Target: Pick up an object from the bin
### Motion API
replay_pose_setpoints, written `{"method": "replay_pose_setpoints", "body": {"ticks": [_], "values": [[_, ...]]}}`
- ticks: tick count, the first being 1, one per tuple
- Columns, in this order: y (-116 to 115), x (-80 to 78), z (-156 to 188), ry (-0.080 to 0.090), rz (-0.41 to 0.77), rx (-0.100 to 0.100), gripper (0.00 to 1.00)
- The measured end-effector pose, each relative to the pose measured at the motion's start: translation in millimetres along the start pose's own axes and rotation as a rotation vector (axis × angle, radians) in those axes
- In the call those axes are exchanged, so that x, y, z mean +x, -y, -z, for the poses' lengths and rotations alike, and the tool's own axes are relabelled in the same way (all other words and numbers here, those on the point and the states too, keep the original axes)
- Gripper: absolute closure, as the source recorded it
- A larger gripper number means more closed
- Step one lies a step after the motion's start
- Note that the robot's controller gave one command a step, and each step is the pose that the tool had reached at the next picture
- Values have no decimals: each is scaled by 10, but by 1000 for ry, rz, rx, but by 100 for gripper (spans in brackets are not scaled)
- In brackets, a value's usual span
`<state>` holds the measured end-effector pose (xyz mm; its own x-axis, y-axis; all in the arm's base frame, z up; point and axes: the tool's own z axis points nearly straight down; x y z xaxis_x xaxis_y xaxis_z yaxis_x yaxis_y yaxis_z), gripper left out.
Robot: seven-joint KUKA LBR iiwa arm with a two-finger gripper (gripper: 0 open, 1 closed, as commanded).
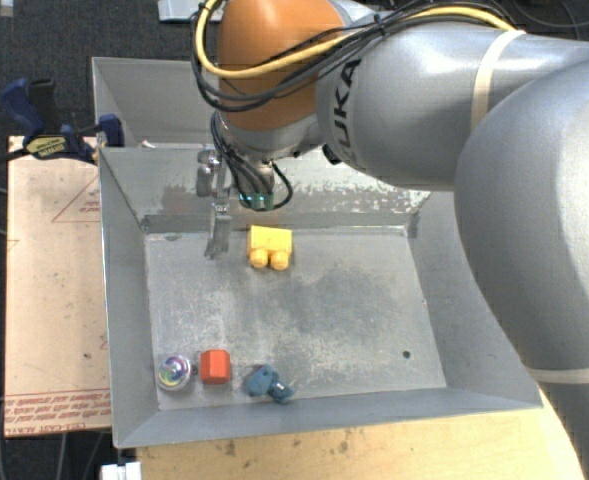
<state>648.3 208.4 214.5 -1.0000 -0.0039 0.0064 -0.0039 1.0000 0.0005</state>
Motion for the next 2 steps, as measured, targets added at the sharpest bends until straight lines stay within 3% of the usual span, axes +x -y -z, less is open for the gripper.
{"method": "replay_pose_setpoints", "body": {"ticks": [1, 2], "values": [[408, 130, -438, 4, 87, 2, 0], [1282, 211, -1043, 4, -225, 1, 0]]}}
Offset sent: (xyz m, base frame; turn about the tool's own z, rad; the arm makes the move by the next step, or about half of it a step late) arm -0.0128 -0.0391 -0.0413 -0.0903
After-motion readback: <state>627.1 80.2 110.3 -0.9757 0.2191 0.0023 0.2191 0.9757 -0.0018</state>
